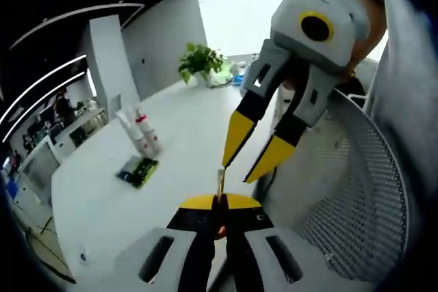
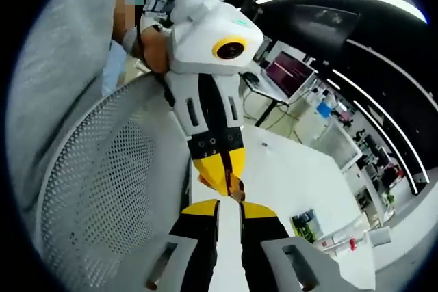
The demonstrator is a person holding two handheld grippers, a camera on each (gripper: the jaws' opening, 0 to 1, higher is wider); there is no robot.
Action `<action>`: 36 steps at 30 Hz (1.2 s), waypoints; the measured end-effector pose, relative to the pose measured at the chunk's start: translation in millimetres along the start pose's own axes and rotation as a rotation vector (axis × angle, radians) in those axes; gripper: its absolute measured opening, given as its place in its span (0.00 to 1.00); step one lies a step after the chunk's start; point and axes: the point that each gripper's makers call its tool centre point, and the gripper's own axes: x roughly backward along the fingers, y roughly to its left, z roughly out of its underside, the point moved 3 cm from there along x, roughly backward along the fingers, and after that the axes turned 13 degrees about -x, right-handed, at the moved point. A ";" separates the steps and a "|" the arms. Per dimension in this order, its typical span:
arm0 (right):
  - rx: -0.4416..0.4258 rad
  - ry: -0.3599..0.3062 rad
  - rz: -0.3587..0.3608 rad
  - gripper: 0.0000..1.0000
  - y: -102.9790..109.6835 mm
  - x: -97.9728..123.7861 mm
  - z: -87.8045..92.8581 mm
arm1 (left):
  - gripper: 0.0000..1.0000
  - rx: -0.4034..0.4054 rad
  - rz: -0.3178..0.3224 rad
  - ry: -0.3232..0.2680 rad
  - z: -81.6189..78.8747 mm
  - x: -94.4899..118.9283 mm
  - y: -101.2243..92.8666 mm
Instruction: Arrange the skincare products in the storage area until every visible bottle or jar stands upright without overlapping.
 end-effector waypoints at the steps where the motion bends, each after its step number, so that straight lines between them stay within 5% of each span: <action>1: 0.009 0.001 -0.004 0.04 0.4 0.1 -0.3 | 0.01 -0.003 0.002 0.001 0.1 -0.5 -1.0; 6: 0.066 0.008 -0.025 0.05 3.0 -0.9 -1.4 | 0.01 -0.043 0.051 0.021 -0.1 -4.7 -10.8; 19: 0.072 0.005 -0.023 0.04 2.6 -1.8 1.6 | 0.00 -0.046 -0.013 0.038 1.0 -2.7 -0.3; 36: 0.147 0.009 0.000 0.04 3.8 -4.0 4.2 | 0.00 -0.072 0.021 0.043 0.5 -4.7 -5.2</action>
